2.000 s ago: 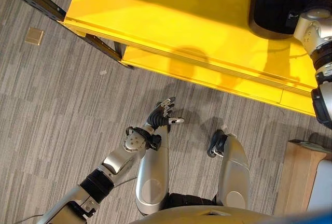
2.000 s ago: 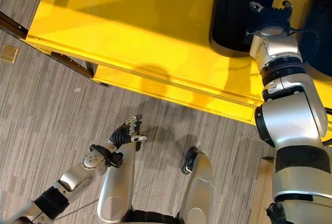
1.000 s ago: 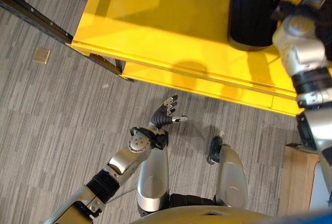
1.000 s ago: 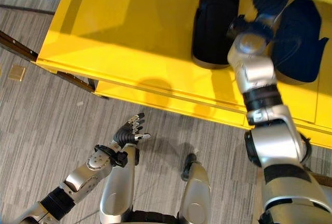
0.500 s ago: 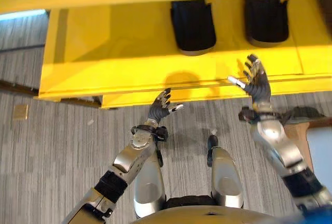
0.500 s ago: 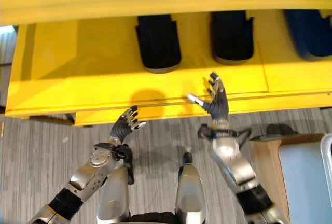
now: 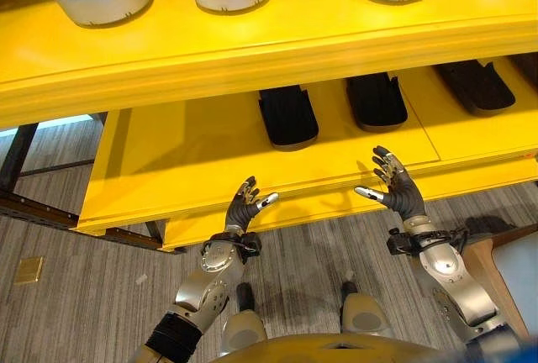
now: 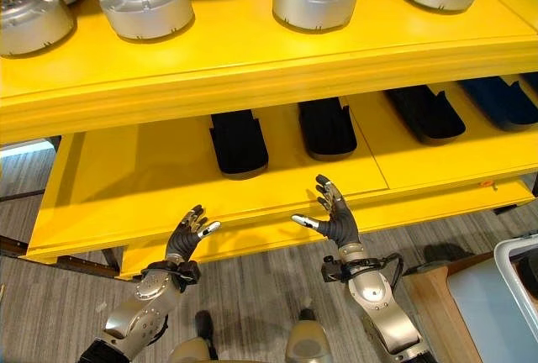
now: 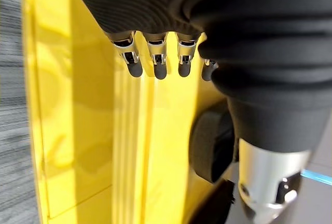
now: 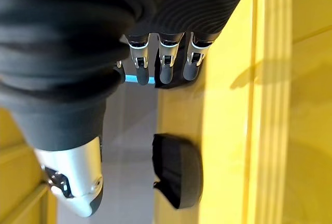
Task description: Move parts from the plastic box to the shelf.
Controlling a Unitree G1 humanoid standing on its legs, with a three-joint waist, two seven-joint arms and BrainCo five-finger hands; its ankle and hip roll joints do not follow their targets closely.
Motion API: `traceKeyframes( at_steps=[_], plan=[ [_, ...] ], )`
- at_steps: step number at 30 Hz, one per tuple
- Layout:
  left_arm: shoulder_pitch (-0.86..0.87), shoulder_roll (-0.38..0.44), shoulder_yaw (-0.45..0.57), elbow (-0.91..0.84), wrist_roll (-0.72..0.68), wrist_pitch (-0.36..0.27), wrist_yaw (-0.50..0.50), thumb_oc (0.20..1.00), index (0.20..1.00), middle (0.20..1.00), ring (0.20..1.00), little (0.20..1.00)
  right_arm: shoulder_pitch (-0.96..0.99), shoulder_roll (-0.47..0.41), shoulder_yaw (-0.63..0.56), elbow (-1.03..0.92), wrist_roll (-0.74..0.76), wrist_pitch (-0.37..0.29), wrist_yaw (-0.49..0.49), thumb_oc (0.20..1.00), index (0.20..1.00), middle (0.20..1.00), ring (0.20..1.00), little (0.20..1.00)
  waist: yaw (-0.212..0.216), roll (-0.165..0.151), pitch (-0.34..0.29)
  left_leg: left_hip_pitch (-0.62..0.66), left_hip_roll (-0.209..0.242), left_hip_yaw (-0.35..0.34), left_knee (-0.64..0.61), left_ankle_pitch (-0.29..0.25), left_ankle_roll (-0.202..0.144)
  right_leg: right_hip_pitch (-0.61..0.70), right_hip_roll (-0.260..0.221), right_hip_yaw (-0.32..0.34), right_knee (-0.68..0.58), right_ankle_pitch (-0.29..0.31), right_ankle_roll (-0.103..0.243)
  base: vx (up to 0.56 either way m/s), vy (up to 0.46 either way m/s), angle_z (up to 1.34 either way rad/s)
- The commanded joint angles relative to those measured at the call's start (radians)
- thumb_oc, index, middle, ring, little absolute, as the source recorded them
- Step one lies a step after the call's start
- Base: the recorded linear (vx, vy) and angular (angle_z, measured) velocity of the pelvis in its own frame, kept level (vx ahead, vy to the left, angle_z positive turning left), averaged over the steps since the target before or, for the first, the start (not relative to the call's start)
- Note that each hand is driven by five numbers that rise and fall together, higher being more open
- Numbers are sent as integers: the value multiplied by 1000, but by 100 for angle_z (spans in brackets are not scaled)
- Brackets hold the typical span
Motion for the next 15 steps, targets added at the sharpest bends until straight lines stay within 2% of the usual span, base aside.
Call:
traceKeyframes(
  at_steps=[1, 4, 8, 10, 15],
  plan=[
    [-55, 16, 27, -32, 1, -11, -37, 1000, 1000, 1000, 1000, 1000, -66, -33, -20, -23, -16, -22, -33, 1000, 1000, 1000, 1000, 1000, -17, -22, -3, 34, 46, 98, -1, -20, -4, 19, 69, -15, 49, -52, -49, 0, 0, 0],
    [-57, 20, 6, -25, 22, 16, -102, 1000, 1000, 1000, 1000, 1000, -67, -42, -32, -8, -10, 2, -57, 1000, 1000, 1000, 1000, 1000, -25, -27, -6, 47, 44, 89, -4, -23, -6, 28, 77, -6, 48, -57, -53, 22, 3, 0],
    [-40, 28, -16, -17, 25, 49, -153, 1000, 1000, 1000, 1000, 1000, -69, -43, -43, 17, 13, 26, -80, 1000, 1000, 1000, 1000, 1000, -24, -22, -9, 59, 25, 39, -5, -40, -2, 27, 86, 31, 21, -40, -50, 34, 27, -10],
    [-31, 32, -25, -16, 45, 42, -193, 1000, 1000, 1000, 1000, 1000, -68, -42, -51, 28, 17, 24, -91, 1000, 1000, 1000, 1000, 1000, -26, -20, -10, 66, 14, 20, -3, -52, 1, 28, 86, 50, 8, -32, -45, 33, 48, -21],
    [-21, 59, -51, -28, 54, 67, -262, 1000, 1000, 1000, 1000, 1000, -47, -28, -86, 41, 68, 24, -185, 1000, 1000, 1000, 1000, 1000, -44, -14, -12, 92, 1, 36, -20, -75, 10, 32, 64, 74, -36, 1, -15, 23, 56, -36]
  ],
)
